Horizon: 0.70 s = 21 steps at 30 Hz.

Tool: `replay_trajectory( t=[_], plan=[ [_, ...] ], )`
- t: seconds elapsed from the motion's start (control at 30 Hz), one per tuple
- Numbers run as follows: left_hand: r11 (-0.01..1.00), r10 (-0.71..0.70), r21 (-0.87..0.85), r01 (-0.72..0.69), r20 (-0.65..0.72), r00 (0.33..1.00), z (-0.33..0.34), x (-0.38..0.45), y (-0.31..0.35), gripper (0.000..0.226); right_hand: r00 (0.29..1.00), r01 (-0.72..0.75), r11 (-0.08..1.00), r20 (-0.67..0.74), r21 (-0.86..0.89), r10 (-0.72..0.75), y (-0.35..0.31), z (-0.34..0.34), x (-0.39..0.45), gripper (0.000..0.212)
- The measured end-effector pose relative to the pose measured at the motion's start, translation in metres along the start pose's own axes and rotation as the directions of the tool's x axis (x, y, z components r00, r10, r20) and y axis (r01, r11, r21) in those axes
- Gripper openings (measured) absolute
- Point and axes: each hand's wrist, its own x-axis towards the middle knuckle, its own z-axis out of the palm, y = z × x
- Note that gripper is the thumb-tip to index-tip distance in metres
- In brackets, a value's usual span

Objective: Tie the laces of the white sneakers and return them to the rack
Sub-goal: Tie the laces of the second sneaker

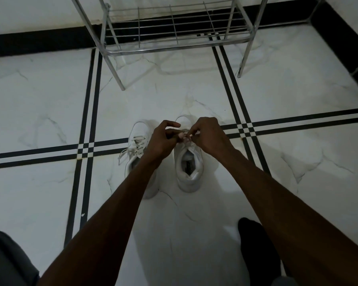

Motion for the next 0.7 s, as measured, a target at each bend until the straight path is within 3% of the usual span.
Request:
replay_trajectory(
  t=[0.17, 0.23, 0.3, 0.47, 0.6, 0.7],
  plan=[
    [0.998, 0.045, 0.033, -0.045, 0.011, 0.999, -0.003, -0.002, -0.003, 0.024, 0.964, 0.001, 0.994, -0.266, 0.108, 0.028, -0.005, 0.006, -0.010, 0.007],
    [0.996, 0.064, 0.065, -0.066, 0.033, 0.997, -0.002, -0.002, -0.003, 0.038, 0.952, -0.053, 0.973, -0.282, 0.227, 0.117, -0.006, 0.009, -0.010, 0.010],
    [0.983, 0.105, 0.146, -0.110, 0.043, 0.994, 0.001, -0.003, -0.001, 0.045, 0.943, -0.122, 0.912, -0.241, 0.392, 0.230, -0.006, 0.010, -0.009, 0.012],
    [0.916, 0.154, 0.377, -0.136, -0.016, 0.988, 0.005, 0.004, 0.001, 0.029, 0.922, -0.240, 0.654, -0.042, 0.717, 0.385, -0.001, 0.009, -0.011, 0.016],
    [0.893, 0.166, 0.436, -0.110, -0.092, 0.982, -0.001, 0.003, -0.005, 0.018, 0.917, -0.311, 0.590, 0.071, 0.745, 0.393, 0.004, -0.001, -0.019, 0.018],
    [0.832, 0.164, 0.553, -0.037, -0.183, 0.969, -0.011, -0.010, -0.008, 0.018, 0.857, -0.412, 0.535, 0.115, 0.738, 0.502, 0.023, -0.004, -0.028, 0.014]
  ],
)
